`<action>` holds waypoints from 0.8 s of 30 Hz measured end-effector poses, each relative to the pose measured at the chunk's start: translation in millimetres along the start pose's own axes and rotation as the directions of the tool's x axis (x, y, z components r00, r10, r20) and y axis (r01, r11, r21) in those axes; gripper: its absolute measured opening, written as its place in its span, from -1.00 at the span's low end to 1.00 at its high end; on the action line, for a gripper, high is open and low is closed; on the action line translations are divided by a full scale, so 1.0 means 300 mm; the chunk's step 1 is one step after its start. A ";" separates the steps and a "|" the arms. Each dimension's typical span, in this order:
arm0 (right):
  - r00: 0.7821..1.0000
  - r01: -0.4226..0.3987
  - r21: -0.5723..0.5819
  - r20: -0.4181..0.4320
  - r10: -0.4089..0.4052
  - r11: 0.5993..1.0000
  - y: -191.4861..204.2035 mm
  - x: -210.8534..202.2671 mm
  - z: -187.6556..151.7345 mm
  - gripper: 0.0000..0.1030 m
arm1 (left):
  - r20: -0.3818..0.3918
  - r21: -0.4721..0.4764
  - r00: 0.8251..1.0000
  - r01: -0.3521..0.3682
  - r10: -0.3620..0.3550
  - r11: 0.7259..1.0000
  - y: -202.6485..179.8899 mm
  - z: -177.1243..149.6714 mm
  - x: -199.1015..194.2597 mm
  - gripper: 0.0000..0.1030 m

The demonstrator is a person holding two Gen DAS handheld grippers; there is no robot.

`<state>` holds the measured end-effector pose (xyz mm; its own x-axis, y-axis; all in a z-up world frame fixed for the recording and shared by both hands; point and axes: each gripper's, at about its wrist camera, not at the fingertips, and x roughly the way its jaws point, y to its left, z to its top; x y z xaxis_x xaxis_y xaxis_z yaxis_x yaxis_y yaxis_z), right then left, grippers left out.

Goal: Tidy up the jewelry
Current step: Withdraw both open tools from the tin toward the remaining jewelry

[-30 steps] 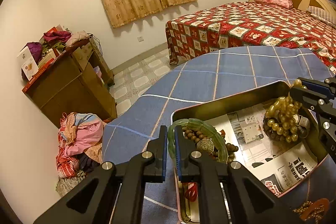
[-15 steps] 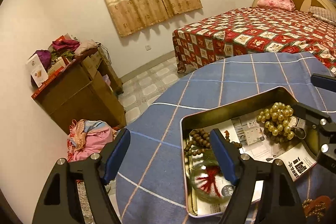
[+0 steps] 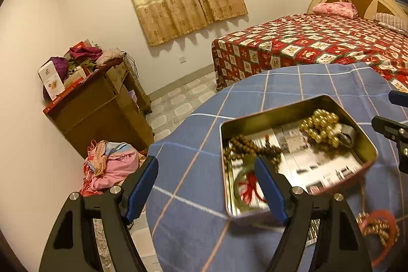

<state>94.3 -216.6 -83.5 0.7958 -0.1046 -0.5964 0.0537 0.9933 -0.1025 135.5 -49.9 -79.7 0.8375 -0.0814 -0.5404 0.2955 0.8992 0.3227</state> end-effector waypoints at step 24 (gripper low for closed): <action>0.994 -0.074 -0.024 -0.078 0.072 0.997 0.074 -0.121 -0.241 0.30 | -0.136 0.040 0.990 0.048 -0.042 0.998 -0.139 -0.274 -0.052 0.51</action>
<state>23.1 -194.4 -121.8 0.7485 -0.0368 -0.6622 -0.0196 0.9968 -0.0776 72.3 -50.8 -148.7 0.7540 -0.0604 -0.6540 0.3537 0.8764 0.3269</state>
